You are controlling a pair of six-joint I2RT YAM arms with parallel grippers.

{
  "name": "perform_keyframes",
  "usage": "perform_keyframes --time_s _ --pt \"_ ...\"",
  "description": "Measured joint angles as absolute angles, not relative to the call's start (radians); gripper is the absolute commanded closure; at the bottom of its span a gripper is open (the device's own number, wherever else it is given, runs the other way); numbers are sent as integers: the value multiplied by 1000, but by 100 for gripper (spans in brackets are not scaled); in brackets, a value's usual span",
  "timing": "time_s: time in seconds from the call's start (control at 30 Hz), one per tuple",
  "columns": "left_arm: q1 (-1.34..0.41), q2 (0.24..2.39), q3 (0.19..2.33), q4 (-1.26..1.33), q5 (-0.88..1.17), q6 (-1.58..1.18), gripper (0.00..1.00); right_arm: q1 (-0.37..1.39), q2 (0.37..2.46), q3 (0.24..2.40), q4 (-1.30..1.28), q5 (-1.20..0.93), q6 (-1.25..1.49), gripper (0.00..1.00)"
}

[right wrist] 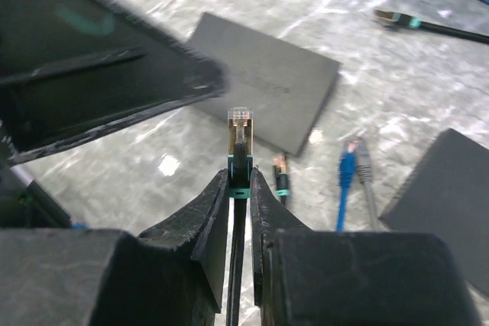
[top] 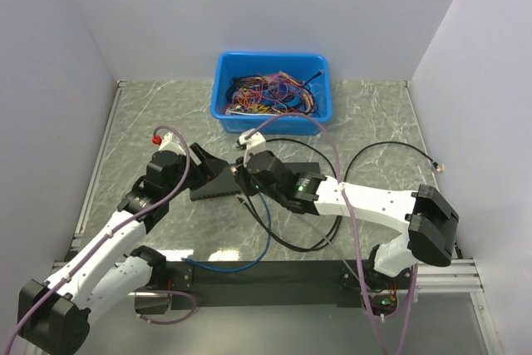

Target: Insert the plug into the switch port

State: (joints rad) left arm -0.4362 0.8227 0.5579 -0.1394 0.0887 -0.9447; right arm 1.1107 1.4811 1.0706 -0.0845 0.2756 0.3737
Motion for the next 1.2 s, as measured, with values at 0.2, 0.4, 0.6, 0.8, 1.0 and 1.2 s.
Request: perform_keyframes --time_s 0.2,0.4,0.6,0.8,1.0,1.2 --pt "-435 883 551 -166 -27 -941 25 1023 1558 1074 -91 268 413 100" --pt "-372 917 477 -159 -93 -945 25 989 1767 1168 -154 263 431 100" --pt "-221 955 426 -143 -96 -947 26 958 1909 1246 -197 236 460 100" --pt "-180 1024 410 -86 -82 -945 29 943 1990 1298 -226 218 474 100" --pt "-178 1095 366 -5 -39 -947 32 942 2025 1356 -247 205 474 100" --pt "-173 1063 319 18 -24 -953 32 941 2087 1456 -285 197 458 100"
